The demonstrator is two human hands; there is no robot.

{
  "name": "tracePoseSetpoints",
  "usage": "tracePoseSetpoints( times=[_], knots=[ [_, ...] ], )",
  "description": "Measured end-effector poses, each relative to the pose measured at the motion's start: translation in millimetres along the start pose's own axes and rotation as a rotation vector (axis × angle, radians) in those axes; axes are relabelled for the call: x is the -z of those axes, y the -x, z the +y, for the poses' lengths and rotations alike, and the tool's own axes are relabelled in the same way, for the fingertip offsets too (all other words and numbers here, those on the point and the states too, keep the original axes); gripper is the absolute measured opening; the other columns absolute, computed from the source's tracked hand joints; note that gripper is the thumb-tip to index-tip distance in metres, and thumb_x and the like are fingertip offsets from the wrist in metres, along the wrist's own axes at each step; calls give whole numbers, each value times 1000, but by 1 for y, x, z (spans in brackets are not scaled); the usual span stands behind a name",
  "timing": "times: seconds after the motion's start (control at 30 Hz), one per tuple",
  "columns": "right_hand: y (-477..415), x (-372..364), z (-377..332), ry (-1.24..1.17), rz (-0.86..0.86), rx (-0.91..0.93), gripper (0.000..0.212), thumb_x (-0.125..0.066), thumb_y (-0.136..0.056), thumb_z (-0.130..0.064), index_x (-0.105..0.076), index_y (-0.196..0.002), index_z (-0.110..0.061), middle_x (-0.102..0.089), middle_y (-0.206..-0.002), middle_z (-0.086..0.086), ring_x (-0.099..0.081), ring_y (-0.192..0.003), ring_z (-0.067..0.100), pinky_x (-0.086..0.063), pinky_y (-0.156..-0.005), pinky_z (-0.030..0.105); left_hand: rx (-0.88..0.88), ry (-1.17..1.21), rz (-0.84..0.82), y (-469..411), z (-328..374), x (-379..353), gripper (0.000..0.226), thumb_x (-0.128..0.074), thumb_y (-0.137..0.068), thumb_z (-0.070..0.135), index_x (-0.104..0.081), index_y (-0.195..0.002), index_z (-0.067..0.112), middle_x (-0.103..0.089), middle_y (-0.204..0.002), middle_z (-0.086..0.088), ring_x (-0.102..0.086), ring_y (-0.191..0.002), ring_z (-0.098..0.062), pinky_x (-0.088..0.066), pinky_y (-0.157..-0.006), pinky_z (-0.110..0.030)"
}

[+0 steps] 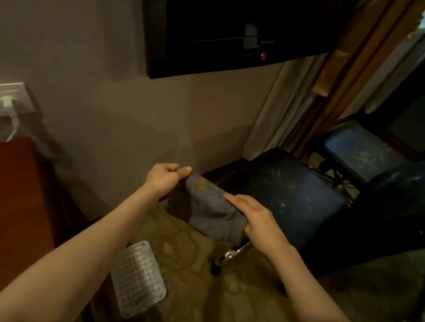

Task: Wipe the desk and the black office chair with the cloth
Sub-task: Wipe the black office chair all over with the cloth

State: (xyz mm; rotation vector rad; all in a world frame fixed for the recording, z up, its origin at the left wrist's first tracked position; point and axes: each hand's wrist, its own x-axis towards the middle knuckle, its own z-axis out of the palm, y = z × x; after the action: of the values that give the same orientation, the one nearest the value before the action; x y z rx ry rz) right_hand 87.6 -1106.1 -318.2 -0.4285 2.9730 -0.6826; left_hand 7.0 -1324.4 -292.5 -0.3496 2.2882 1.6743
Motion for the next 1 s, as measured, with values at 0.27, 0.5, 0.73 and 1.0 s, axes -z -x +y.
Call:
tracePoseSetpoints(
  times=[0.27, 0.5, 0.73, 1.0],
  knots=[
    [38, 37, 59, -74, -41, -158, 58, -47, -94, 0, -43, -140, -36, -32, -143, 2, -35, -131, 18, -32, -107, 23, -83, 5, -160, -4, 40, -98, 30, -56, -93, 32, -58, -70, 13, -61, -79, -12, -58, -78, -23, -42, -69, -33],
    [82, 88, 115, -121, 77, -311, 67, -41, -80, 18, -52, -134, -20, -40, -135, 2, -39, -127, 18, -34, -103, 19, -79, 80, -274, 8, 79, -191, 21, -57, -92, 32, -65, -77, 19, -66, -87, -10, -63, -89, -25, -50, -89, -40],
    [114, 124, 138, -246, 205, -449, 67, -62, -82, -9, -37, -144, -14, -32, -125, -5, -42, -116, 11, -33, -87, 14, -218, 30, -444, 21, 113, -256, 6, -54, -89, 8, -56, -93, 10, -58, -89, -7, -55, -86, -19, -45, -78, -29],
    [120, 158, 153, -139, 736, -663, 42, -64, -88, -20, -57, -129, -17, -48, -114, -4, -47, -103, 6, -29, -82, 8, -333, 71, -582, 30, 165, -321, 31, -54, -83, -2, -54, -110, 13, -58, -104, -5, -54, -101, -20, -46, -84, -34]
  ],
)
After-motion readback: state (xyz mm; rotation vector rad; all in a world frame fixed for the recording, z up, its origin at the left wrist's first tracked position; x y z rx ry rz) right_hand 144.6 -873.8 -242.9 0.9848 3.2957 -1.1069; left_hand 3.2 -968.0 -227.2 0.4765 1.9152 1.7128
